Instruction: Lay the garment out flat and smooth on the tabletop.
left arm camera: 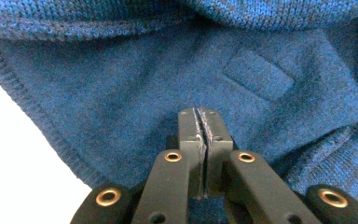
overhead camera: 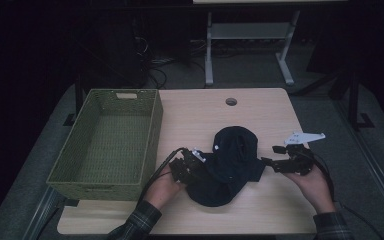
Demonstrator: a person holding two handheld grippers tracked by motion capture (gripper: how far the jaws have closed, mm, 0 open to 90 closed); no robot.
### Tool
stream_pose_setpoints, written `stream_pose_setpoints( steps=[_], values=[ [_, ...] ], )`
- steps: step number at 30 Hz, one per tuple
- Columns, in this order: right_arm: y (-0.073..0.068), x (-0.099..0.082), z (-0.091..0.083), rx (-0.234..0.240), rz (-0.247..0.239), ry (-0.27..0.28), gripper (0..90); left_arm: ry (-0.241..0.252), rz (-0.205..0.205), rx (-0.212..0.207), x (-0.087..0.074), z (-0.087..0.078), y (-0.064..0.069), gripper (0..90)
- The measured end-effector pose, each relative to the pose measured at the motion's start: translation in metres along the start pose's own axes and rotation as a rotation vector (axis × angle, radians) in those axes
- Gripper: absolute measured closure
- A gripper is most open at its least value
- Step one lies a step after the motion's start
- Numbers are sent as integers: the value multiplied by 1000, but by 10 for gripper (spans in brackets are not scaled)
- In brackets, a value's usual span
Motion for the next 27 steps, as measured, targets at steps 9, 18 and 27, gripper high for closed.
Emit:
stream_pose_setpoints(
  steps=[9, 18, 27],
  values=[
    [26, 44, 21, 21, -39, 11, 409, 8, 15, 9, -1, 1, 1, 895],
    [52, 72, 55, 92, -21, -7, 452, 8, 7, -7, -2, 0, -1, 898],
    [62, 77, 85, 201, 3, -20, 517, -2, 17, 4, -1, 0, 0, 898]
  ],
)
Point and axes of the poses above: each handheld gripper's, and its own axes: z roughly forward along the jaws, x roughly out of its top, y roughly to its right, the point moved 2 cm from there along z, roughly forward along the jaws, and after that the axes turned 10 degrees about -z, right-handed, at the moved point
